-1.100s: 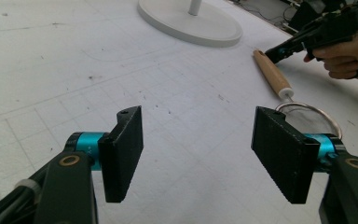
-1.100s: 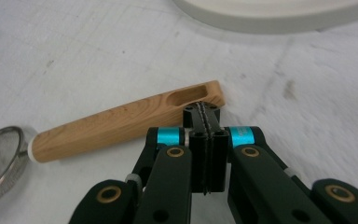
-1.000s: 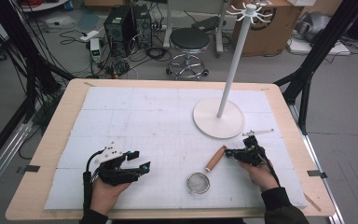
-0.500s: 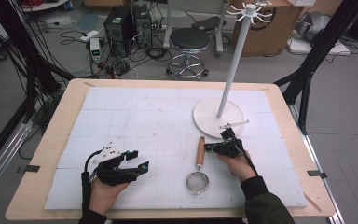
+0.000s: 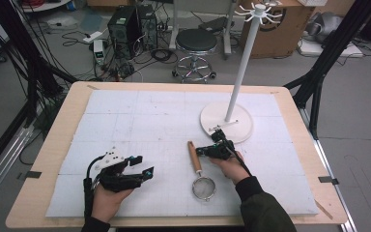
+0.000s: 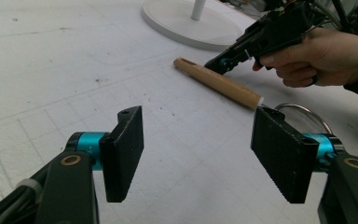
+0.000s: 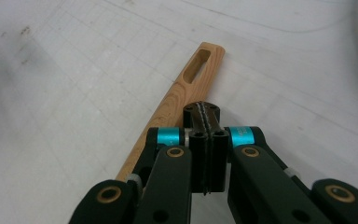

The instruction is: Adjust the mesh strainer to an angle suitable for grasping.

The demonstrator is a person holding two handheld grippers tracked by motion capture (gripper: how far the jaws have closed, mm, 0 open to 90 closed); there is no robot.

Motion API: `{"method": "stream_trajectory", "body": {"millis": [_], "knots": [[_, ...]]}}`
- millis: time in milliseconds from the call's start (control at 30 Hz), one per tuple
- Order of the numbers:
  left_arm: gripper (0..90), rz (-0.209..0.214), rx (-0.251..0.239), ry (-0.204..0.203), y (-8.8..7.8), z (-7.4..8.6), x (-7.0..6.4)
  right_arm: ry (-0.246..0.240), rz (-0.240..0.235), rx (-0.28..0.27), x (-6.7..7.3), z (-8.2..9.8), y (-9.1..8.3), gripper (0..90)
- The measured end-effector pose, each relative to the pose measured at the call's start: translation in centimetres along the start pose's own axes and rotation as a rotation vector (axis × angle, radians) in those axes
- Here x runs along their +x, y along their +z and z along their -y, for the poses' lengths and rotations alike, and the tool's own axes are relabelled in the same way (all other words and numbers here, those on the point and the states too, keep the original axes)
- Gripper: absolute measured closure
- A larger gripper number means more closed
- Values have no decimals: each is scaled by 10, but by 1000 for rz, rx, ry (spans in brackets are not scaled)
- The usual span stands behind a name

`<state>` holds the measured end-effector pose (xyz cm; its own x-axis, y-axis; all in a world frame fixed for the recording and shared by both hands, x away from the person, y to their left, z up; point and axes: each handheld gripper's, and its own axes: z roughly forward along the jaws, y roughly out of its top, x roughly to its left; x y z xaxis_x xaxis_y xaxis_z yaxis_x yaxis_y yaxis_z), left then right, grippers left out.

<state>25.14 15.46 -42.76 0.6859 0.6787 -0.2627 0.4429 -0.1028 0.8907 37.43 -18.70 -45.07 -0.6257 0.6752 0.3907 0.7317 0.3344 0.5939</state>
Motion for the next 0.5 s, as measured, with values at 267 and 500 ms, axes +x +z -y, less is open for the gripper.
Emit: {"method": "stream_trajectory", "body": {"millis": [267,500], "knots": [[351,-5,0,-4,-1,1,2,-34,-48,8,14,-3,13,900],[351,-11,-1,-7,-3,2,5,55,-64,-59,6,2,-8,600]]}}
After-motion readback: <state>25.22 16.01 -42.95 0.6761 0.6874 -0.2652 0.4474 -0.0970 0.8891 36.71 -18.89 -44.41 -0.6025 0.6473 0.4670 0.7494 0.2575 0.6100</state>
